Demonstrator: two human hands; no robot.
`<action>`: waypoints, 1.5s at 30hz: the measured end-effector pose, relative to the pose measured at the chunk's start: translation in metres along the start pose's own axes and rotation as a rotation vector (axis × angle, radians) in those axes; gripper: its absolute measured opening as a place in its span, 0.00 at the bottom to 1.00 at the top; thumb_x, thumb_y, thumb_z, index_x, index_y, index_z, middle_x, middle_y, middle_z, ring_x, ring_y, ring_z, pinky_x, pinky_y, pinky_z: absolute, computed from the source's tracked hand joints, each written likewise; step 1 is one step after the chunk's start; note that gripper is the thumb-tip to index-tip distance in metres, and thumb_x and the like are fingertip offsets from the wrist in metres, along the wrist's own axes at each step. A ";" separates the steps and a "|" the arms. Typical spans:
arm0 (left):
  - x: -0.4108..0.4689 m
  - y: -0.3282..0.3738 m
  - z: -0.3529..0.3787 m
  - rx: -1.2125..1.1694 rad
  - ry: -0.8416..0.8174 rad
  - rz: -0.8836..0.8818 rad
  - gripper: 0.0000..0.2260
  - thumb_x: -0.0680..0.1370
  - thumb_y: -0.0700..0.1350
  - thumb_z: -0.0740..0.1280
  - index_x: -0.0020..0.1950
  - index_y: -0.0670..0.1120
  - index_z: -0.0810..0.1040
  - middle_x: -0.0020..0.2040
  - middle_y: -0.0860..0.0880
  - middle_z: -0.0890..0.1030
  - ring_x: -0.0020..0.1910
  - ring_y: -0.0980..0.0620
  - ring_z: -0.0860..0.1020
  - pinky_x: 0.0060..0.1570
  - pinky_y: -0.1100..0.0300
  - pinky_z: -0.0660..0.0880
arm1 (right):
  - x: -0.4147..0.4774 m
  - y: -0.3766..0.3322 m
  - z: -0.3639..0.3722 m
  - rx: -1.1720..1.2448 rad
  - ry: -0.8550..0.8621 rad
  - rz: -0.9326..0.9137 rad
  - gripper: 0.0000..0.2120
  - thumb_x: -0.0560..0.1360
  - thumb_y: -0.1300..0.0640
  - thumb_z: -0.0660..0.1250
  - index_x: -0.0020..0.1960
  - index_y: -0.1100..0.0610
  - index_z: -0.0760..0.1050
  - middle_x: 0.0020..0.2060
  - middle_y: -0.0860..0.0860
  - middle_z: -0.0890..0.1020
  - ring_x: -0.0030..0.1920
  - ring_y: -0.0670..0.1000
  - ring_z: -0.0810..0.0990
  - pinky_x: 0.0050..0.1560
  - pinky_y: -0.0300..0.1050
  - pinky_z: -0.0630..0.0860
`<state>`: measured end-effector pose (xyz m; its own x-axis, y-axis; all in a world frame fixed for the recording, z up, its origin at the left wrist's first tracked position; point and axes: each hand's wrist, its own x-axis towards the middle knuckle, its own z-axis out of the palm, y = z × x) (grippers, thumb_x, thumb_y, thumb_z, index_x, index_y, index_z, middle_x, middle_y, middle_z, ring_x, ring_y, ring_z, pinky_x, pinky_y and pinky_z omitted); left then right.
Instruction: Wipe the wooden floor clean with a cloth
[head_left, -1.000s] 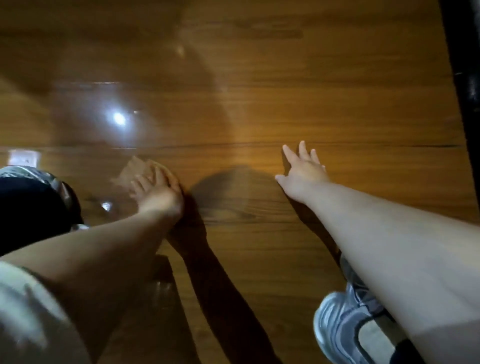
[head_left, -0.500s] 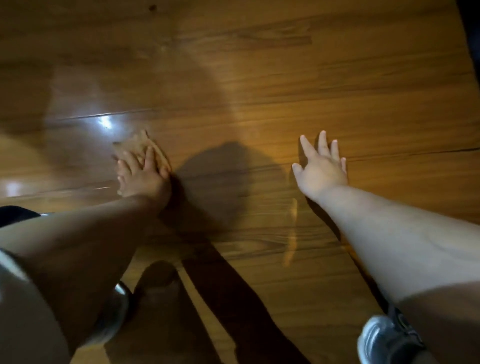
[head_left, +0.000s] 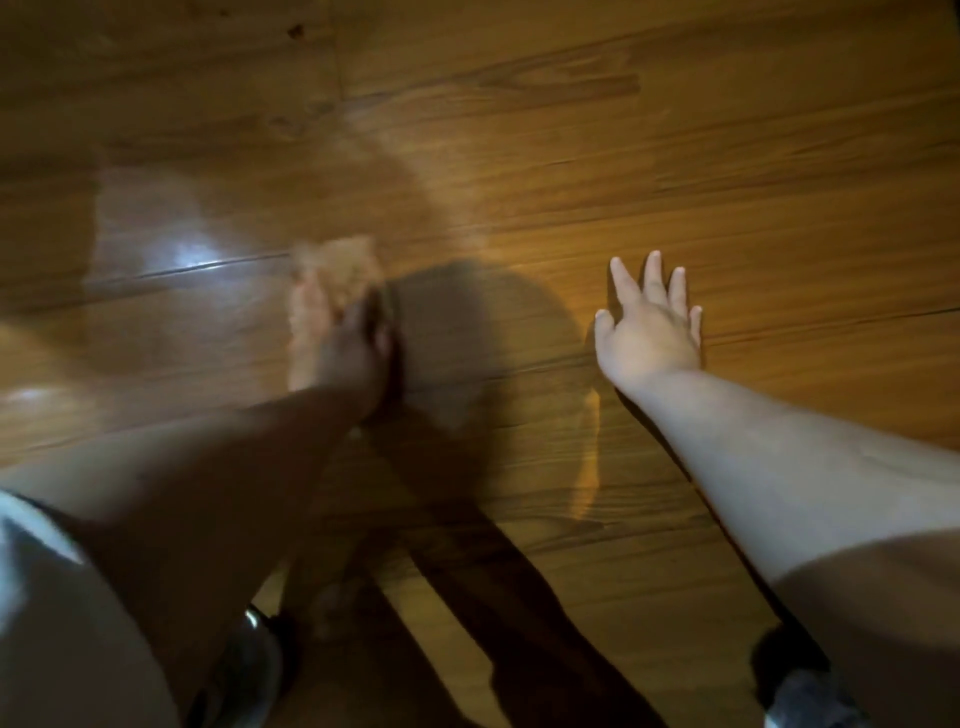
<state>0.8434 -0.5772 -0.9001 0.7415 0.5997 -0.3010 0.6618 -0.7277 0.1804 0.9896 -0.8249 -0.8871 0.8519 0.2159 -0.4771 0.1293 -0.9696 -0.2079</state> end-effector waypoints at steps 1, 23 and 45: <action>0.003 -0.001 -0.003 -0.093 0.026 -0.205 0.26 0.80 0.50 0.59 0.78 0.50 0.58 0.77 0.35 0.46 0.76 0.34 0.46 0.73 0.44 0.47 | 0.000 0.000 0.002 0.001 0.019 -0.007 0.27 0.81 0.48 0.52 0.78 0.42 0.46 0.78 0.48 0.42 0.78 0.53 0.39 0.76 0.56 0.42; -0.006 0.000 -0.001 -0.222 0.104 -0.729 0.26 0.82 0.52 0.52 0.79 0.51 0.51 0.79 0.44 0.49 0.76 0.38 0.46 0.73 0.42 0.47 | 0.011 -0.007 0.000 0.179 0.092 0.065 0.26 0.81 0.55 0.52 0.77 0.43 0.54 0.78 0.44 0.47 0.78 0.50 0.41 0.76 0.53 0.40; 0.068 -0.033 -0.064 0.183 -0.441 0.180 0.34 0.75 0.51 0.69 0.77 0.56 0.57 0.78 0.41 0.51 0.74 0.34 0.56 0.70 0.45 0.61 | -0.060 -0.173 0.059 0.012 -0.320 -0.420 0.31 0.77 0.37 0.57 0.76 0.36 0.49 0.78 0.46 0.39 0.76 0.59 0.35 0.73 0.62 0.38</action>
<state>0.8786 -0.4913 -0.8669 0.6987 0.2905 -0.6538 0.4684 -0.8765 0.1111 0.8858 -0.6632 -0.8730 0.5303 0.6121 -0.5867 0.4188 -0.7908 -0.4465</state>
